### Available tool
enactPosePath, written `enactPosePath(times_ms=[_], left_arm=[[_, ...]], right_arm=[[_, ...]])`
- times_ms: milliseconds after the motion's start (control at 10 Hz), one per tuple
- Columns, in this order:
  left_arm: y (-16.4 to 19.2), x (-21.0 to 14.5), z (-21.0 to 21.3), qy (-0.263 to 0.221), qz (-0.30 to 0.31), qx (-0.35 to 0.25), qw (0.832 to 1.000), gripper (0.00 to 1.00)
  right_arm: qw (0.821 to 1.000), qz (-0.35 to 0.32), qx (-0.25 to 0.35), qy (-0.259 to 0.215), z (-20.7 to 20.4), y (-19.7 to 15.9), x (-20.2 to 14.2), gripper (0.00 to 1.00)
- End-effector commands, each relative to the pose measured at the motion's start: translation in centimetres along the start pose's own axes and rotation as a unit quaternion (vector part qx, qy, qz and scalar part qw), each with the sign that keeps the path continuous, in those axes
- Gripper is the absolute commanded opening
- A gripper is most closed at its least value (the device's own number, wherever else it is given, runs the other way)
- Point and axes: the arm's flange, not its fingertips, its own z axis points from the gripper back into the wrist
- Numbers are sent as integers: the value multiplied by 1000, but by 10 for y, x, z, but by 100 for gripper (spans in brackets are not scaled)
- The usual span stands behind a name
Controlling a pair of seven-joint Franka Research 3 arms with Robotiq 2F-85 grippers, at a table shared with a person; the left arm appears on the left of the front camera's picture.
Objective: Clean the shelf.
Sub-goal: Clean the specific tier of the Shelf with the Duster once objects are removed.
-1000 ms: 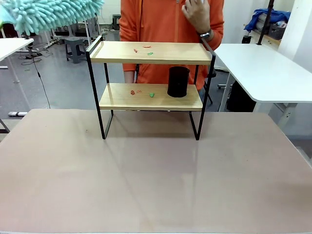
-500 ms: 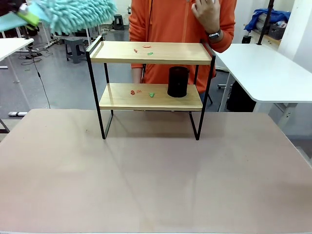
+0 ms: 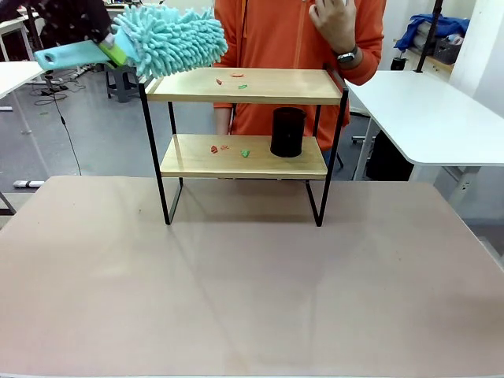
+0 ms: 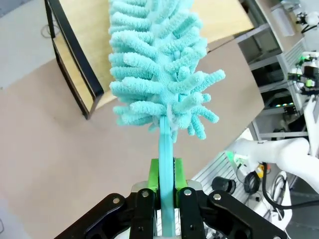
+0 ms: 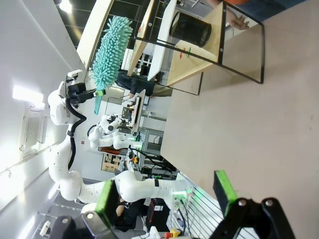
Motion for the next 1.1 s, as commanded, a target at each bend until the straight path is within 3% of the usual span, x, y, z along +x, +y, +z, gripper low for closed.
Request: enactPosePath(times_ms=[0,600,1000], left_arm=[[-2,12,-5,-15,16,14,1000,13],[-1,26,-47,28,-6,25,999,13],[-9,9,-39,104,-69,-59,990,13]], right_arm=[[1000,14,9,-6,-1,0,3,100],[1000,14,9,-6,-1,0,3,100],[1000,14,9,-6,-1,0,3,100]])
